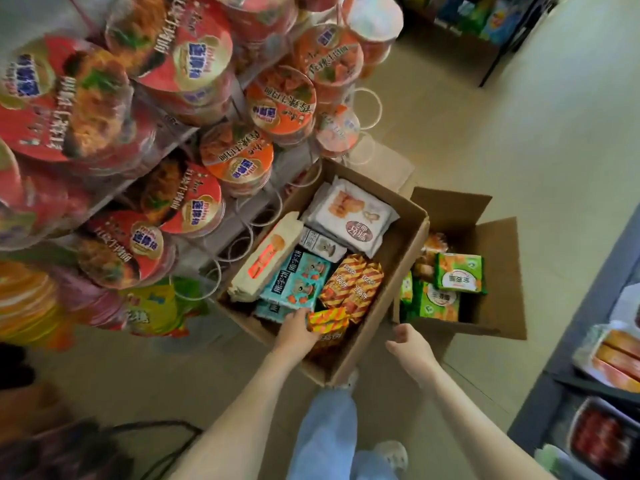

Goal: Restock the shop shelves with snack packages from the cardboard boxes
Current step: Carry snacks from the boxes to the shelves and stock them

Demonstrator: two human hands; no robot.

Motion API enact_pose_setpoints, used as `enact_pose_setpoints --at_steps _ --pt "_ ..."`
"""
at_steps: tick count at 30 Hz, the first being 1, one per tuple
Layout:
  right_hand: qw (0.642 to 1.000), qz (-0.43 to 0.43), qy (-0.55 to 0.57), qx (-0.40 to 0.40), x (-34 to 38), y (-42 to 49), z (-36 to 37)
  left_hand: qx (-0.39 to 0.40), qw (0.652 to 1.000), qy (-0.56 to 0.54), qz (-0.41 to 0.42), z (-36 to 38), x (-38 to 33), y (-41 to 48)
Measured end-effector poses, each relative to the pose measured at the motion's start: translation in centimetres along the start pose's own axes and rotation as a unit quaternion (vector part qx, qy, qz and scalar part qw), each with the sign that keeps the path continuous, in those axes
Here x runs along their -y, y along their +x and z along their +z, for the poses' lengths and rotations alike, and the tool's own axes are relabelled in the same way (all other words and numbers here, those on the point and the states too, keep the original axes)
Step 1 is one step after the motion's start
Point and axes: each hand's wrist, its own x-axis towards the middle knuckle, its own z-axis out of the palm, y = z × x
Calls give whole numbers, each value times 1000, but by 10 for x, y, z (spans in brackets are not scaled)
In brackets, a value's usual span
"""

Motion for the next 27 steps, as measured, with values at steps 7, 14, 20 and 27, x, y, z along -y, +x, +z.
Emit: enact_pose_setpoints --at_steps 7,14,20,27 --pt "999 -36 15 26 23 28 9 62 969 238 28 20 -9 42" --pt "997 -52 -2 57 35 27 22 59 955 291 14 26 -13 54" --pt "997 -47 -13 54 20 12 17 7 936 348 60 22 -17 40" --pt "998 -33 -26 43 10 -5 7 54 954 279 95 4 -23 22"
